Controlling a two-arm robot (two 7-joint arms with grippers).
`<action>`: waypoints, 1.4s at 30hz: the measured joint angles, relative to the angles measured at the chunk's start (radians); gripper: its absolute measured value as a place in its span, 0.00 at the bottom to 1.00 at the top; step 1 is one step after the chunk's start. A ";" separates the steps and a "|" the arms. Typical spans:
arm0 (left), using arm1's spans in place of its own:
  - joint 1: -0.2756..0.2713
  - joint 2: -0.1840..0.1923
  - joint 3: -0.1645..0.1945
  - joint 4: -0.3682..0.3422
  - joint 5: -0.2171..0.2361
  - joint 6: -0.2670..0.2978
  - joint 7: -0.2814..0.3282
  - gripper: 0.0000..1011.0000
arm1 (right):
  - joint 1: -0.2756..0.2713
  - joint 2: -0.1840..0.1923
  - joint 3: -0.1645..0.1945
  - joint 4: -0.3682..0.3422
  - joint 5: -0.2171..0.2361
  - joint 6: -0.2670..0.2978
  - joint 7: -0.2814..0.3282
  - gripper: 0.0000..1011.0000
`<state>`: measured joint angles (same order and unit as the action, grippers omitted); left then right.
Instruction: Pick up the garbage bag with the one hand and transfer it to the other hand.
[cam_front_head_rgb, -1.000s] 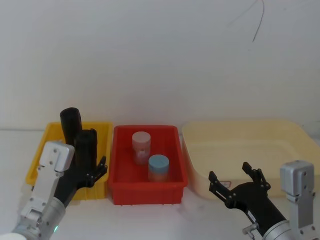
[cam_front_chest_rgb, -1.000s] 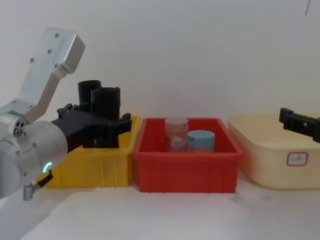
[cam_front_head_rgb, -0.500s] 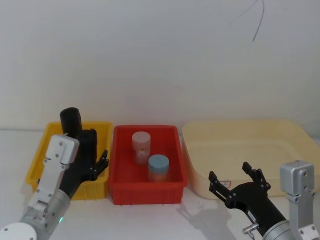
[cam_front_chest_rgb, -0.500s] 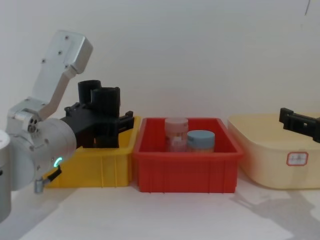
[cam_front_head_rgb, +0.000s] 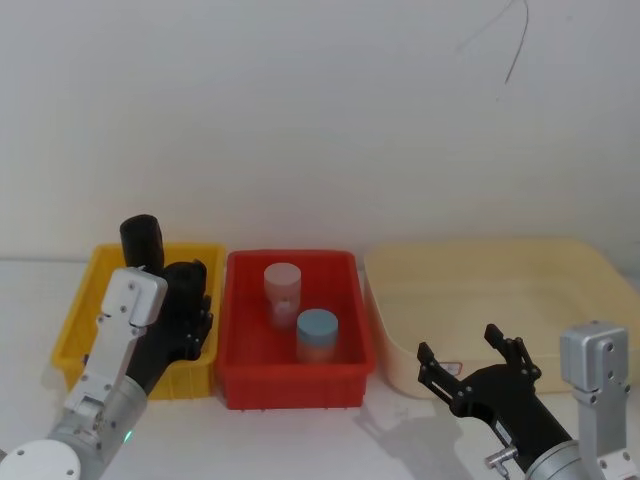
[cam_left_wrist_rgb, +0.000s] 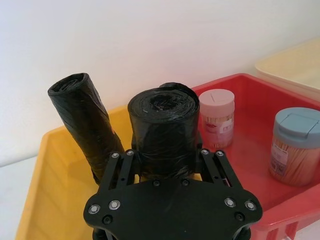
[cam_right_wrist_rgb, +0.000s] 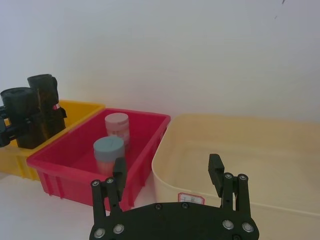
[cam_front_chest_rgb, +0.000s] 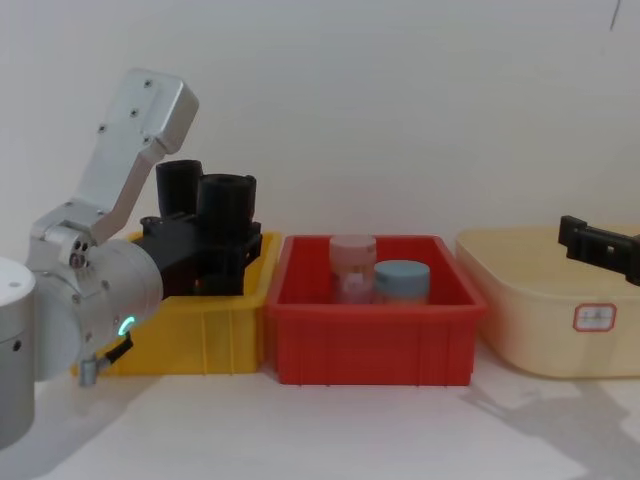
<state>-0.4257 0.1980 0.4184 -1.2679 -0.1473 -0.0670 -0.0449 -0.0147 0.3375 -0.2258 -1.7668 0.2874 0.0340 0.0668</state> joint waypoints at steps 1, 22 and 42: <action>0.002 0.001 -0.001 -0.003 0.002 -0.001 -0.001 0.52 | 0.000 0.000 0.000 0.000 0.000 0.000 0.000 0.99; -0.003 0.036 0.005 -0.183 0.081 0.011 -0.006 0.45 | 0.000 0.000 0.000 0.000 0.000 0.000 0.000 0.99; -0.055 -0.007 0.070 -0.243 0.039 0.025 -0.160 0.45 | 0.000 0.000 0.000 0.000 0.000 0.000 0.000 0.99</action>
<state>-0.4810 0.1911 0.4882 -1.5110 -0.1080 -0.0416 -0.2048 -0.0146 0.3374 -0.2259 -1.7667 0.2874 0.0340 0.0668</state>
